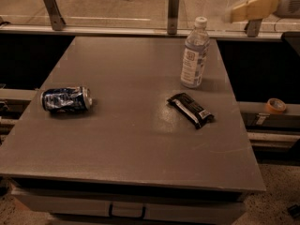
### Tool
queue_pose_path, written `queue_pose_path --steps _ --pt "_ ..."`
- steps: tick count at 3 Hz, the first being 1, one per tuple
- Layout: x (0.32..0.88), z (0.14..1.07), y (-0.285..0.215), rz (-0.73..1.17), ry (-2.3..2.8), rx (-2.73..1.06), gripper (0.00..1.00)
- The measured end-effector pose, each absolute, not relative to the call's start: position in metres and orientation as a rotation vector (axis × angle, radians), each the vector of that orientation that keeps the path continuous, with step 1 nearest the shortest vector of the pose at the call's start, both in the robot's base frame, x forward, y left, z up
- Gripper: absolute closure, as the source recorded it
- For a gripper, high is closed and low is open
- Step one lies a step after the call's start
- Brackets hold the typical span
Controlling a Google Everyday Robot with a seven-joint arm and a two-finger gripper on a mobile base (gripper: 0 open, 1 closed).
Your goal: Place blue plastic bottle upright
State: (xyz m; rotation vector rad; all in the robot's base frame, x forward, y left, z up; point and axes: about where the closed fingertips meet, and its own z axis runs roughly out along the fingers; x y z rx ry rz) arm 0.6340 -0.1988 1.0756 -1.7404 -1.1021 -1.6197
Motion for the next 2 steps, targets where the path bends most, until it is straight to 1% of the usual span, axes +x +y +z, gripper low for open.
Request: queue_pose_path --steps 1,2 --pt "0.605 1.188 -0.198 -1.867 -1.168 -1.768 0.00" --pt "0.592 1.214 -0.190 -1.909 -1.191 -1.758 0.00"
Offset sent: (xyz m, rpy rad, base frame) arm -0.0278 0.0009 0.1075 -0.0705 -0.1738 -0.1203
